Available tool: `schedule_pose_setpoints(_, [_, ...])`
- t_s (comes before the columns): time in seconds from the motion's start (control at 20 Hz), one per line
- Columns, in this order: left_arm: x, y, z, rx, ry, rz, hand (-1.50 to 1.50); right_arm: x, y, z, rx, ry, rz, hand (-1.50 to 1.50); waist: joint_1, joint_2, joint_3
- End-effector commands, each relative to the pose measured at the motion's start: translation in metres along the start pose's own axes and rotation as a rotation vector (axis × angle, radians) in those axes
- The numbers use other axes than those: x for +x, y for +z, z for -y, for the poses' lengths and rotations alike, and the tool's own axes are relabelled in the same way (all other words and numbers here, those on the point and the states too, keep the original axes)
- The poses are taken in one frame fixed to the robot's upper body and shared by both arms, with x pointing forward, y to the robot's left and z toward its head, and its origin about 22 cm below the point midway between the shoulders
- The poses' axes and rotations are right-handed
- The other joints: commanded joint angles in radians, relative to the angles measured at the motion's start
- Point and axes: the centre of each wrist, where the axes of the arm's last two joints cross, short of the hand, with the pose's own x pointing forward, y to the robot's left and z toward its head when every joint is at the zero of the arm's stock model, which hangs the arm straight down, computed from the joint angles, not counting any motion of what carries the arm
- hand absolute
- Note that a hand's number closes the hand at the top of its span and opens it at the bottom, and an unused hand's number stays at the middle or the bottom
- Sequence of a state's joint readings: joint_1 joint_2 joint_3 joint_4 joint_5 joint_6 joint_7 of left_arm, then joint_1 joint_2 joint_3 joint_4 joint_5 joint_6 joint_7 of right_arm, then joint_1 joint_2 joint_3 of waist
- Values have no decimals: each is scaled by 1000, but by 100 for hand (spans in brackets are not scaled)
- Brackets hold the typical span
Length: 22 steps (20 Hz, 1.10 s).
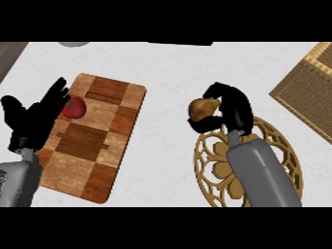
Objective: Pick the pear from the placemat and place it in the basket
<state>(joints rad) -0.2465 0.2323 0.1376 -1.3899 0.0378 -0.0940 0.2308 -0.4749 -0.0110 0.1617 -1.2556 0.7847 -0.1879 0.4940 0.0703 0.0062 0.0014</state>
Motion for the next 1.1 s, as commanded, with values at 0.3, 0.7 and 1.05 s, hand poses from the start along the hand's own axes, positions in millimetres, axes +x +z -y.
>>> schedule_pose_setpoints(0.3, [3, 0, -17, 53, 5, -27, 0, 141, 20, 7, -380, -192, 83, 150, -34, -11, -3])
schedule_pose_setpoints(0.7, [-4, -5, -28, 88, -2, -16, 0, 191, 8, 44, -484, -68, -19, 150, -70, -7, -2])
schedule_pose_setpoints(1.05, [-12, -9, -8, 84, 18, -14, 0, 204, -26, 101, -606, -69, -47, 150, -70, -5, -2])
